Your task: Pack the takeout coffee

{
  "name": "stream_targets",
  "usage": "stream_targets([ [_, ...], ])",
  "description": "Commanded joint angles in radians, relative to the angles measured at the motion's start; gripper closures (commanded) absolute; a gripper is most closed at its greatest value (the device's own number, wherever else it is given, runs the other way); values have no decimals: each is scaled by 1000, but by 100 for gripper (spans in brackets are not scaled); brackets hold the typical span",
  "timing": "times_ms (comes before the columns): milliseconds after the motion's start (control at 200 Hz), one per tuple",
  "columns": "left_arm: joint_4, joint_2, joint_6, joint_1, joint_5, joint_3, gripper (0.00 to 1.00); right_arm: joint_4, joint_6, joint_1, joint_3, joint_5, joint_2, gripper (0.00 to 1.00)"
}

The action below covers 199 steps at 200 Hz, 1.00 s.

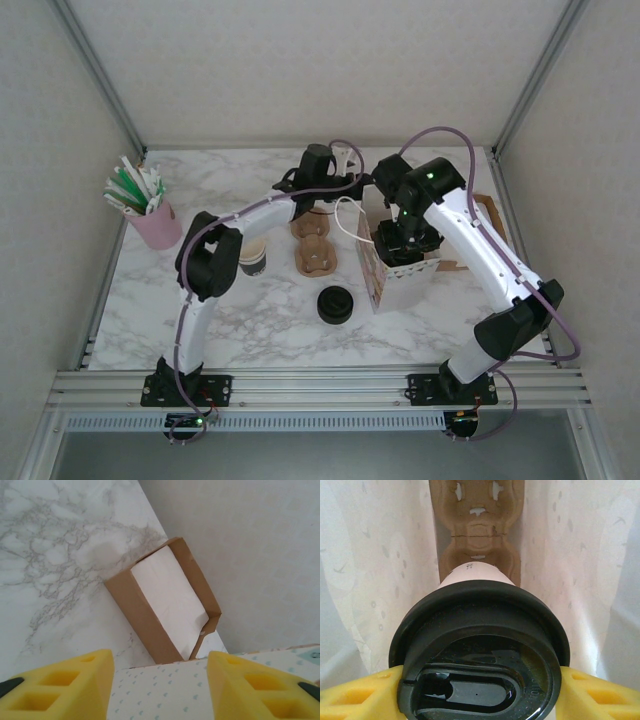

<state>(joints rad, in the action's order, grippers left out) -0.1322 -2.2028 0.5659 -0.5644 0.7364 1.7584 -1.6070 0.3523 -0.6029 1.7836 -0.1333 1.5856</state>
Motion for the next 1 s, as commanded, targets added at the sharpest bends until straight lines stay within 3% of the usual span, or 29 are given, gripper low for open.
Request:
stream_targets([
  [0, -32, 84, 14, 19, -35, -36, 45, -181, 3, -7, -10, -3, 2, 32],
  [380, -120, 304, 91, 67, -102, -251, 32, -159, 0, -2, -18, -10, 31, 32],
  [571, -124, 473, 98, 87, -152, -415, 30, -141, -9, 5, -30, -5, 33, 32],
  [991, -14, 788, 68, 92, -185, -609, 25, -95, -21, 32, -65, -1, 42, 32],
])
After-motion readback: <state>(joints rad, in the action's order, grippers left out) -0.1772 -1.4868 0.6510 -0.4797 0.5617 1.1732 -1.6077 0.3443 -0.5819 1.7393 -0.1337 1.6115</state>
